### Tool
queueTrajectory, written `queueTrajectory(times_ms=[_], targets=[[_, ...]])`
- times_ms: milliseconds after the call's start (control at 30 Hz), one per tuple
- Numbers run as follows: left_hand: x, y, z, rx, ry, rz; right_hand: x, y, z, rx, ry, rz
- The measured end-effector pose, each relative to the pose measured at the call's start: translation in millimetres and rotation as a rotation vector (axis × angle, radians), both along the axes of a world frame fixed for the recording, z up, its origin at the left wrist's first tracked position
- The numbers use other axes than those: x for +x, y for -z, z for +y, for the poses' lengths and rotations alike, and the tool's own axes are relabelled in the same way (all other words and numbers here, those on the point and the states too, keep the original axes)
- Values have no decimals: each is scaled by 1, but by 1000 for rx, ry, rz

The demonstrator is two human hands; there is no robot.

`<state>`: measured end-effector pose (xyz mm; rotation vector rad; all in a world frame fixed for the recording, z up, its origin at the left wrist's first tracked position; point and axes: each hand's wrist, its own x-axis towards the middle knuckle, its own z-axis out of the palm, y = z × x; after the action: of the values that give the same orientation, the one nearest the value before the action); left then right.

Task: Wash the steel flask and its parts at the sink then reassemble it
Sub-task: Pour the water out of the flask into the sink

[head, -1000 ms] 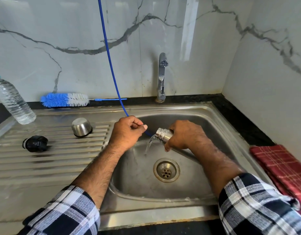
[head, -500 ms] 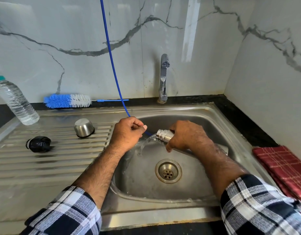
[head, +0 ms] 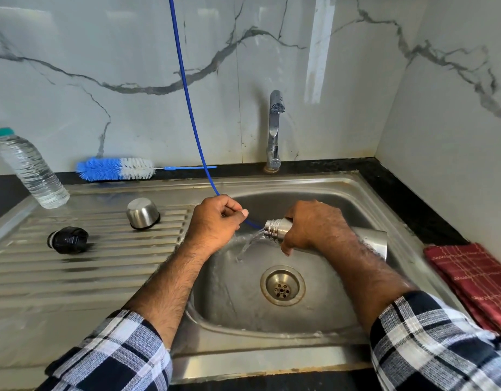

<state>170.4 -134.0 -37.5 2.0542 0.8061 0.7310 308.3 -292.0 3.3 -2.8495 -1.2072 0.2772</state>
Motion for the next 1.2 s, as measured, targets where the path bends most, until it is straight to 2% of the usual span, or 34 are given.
queueTrajectory(times_ms=[467,800,933,1033,1100,1200], targets=[[0,-1,-2,21,16,10,-32,6,11,-106,-145,-305],[1,0,4,-39,-4,-33,-57,25,28,-227,-302,-469],[0,-2,5,-56,-19,-57,-50,23,26,-143,-264,-397],[0,-5,7,-83,-60,-100,-33,7,21,10,-108,-206],[1,-11,10,-201,-105,-184,-17,-4,17,151,19,-39],[12,-27,20,-436,-159,-310,10,-10,14,343,156,110]])
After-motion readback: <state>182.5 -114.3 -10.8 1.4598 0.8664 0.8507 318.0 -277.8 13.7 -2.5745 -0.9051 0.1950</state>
